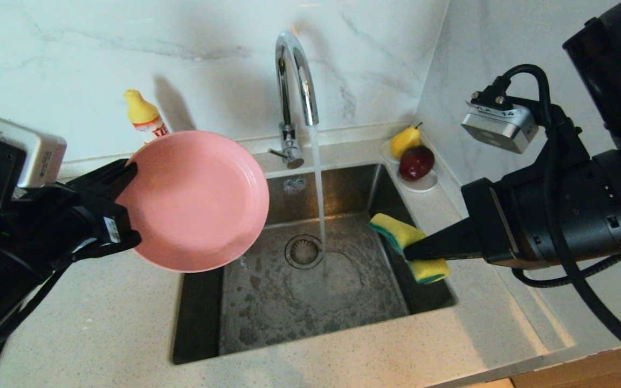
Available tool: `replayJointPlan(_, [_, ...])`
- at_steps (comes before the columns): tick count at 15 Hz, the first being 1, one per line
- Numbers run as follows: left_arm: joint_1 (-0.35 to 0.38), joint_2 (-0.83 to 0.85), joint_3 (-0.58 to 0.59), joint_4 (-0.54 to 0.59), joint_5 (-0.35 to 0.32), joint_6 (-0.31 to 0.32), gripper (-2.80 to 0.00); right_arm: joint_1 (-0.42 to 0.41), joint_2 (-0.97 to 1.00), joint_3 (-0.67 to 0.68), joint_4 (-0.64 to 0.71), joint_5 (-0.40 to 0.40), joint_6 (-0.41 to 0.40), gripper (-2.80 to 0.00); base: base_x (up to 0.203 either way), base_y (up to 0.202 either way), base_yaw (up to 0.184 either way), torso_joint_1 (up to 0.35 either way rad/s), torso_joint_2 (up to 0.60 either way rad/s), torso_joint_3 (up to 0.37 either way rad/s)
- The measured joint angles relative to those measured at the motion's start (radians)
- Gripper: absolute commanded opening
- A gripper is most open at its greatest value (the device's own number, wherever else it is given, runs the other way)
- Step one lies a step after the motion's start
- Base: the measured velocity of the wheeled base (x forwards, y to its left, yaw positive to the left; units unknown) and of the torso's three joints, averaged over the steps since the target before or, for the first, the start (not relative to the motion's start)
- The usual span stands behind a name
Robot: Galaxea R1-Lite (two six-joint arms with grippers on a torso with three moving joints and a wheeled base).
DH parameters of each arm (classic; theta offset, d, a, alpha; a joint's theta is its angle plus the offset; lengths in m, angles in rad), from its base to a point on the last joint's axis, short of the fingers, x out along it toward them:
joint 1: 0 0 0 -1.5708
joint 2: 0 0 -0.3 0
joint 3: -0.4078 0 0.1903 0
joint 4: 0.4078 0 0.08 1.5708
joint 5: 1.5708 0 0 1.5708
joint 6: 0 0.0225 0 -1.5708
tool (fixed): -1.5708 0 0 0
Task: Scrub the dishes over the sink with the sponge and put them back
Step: Rinse the plate, then place the plate on the table
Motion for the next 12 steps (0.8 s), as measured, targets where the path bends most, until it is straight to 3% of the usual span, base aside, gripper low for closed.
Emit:
replayJointPlan(4, [0.001, -0.013, -0.015, 0.018, 0.004, -0.025, -2.8, 0.0, 0.0, 0.0, 0.0, 0.0, 0.001, -2.8, 0.0, 0.0, 0.0, 0.0, 0.0, 0.0])
replayJointPlan(6, [0.021, -0.012, -0.027, 0.09, 0.01, -0.092, -2.8, 0.0, 0.0, 0.007, -0.002, -0.005, -0.001, -2.8, 0.0, 0.0, 0.0, 0.0, 0.0, 0.0])
replayJointPlan(9, [0.077, -0.02, -0.097, 0.334, 0.025, -0.216, -2.8, -0.003, 0.002, 0.013, -0.003, -0.007, -0.004, -2.8, 0.0, 0.0, 0.0, 0.0, 0.0, 0.0])
replayJointPlan(12, [0.17, -0.044, -0.262, 0.683, 0.022, -0.413, -2.8, -0.004, 0.002, 0.031, -0.007, -0.007, -0.005, -2.8, 0.0, 0.0, 0.0, 0.0, 0.0, 0.0])
